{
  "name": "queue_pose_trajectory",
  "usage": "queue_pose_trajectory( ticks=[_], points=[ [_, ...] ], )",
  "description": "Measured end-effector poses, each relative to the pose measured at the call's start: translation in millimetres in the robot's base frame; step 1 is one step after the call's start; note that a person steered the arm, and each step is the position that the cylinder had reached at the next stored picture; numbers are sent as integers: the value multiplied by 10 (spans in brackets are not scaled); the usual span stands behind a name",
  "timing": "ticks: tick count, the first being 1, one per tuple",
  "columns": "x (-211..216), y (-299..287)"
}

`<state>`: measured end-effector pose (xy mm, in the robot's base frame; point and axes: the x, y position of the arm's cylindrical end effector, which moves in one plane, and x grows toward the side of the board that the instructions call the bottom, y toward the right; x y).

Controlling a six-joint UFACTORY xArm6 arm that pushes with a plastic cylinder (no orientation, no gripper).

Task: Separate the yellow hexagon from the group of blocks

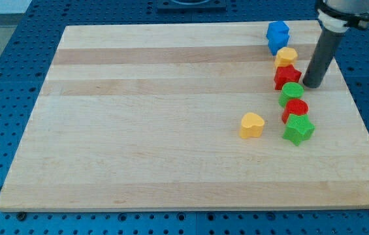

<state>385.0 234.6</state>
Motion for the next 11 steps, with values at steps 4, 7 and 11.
queue_pose_trajectory(
  ticks=[4,7,11],
  points=[
    [-711,-18],
    [-712,-163],
    [-600,-483]
  ],
)
